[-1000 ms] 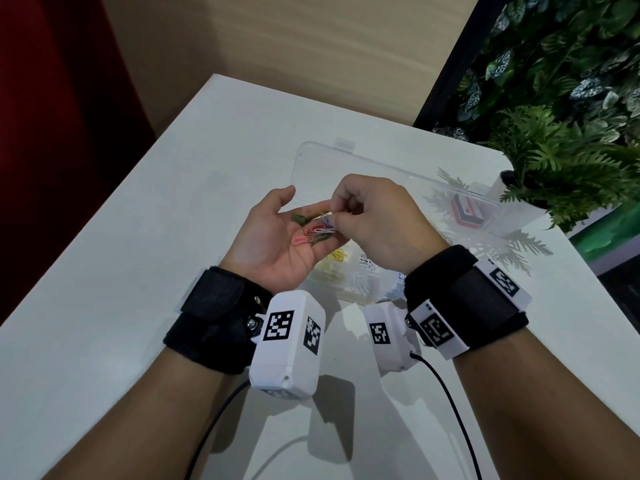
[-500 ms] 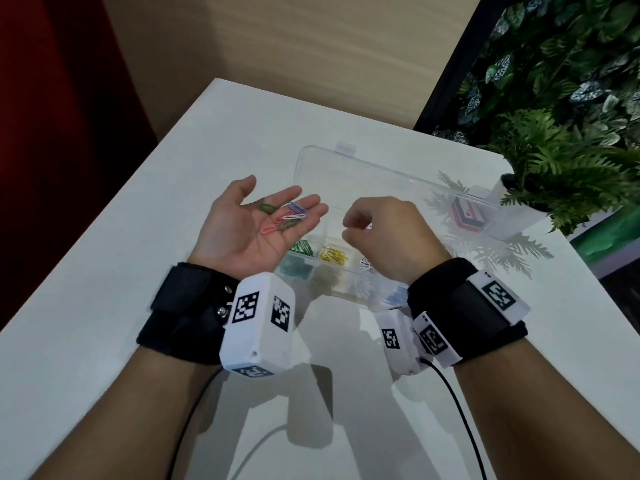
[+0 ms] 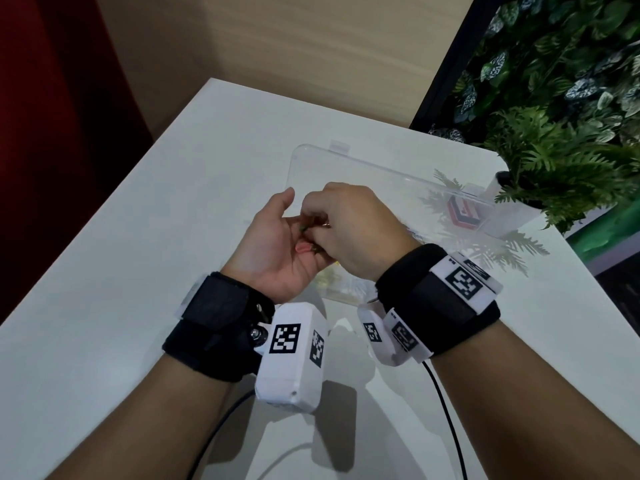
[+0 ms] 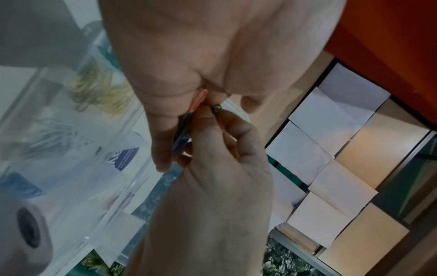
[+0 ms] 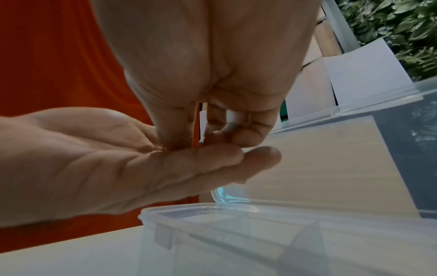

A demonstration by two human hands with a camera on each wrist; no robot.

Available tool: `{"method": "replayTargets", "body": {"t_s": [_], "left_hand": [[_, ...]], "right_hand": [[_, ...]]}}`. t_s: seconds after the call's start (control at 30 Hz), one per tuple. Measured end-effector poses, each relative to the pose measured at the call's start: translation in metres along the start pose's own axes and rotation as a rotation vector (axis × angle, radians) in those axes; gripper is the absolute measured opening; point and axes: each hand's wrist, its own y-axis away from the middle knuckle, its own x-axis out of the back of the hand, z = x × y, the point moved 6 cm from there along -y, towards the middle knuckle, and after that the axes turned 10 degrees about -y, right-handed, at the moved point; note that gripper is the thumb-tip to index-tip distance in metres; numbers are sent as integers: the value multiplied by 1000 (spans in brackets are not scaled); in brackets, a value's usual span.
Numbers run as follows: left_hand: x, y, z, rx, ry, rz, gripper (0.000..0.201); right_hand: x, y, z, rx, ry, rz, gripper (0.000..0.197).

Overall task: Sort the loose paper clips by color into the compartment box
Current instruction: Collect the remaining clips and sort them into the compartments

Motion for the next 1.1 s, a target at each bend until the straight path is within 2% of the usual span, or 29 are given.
{"method": "replayTargets", "body": {"t_s": [0.1,0.17,0.23,0.33,0.43,0.57,0.73,1.1], "left_hand": [[8,0,11,-18,-5,8,60],[25,1,28,-76,-6,67,63],[43,6,48,-151,40,117,64],[60,16,68,-231,88,137,64],[63,18,70,-240,89,128,65],[53,12,59,-202,70,84,65],[43,7,46,-123,52,32,73],[37,5,36,-86,-52,20,72]], "right_hand": [[11,-1,6,-24,-166,99,5],[21,-3,15,-81,-251,214,6],[20,-5,22,-136,-262,237,8],[3,-9,24,-197,-260,177,6],[-8,-9,24,-236,-226,150,12],[-2,-10,-6,-26,-223,157,13],[-18,-15,-28,84,-62,-49,19],[-18,-17,-21,5,-3,-138,17]]}}
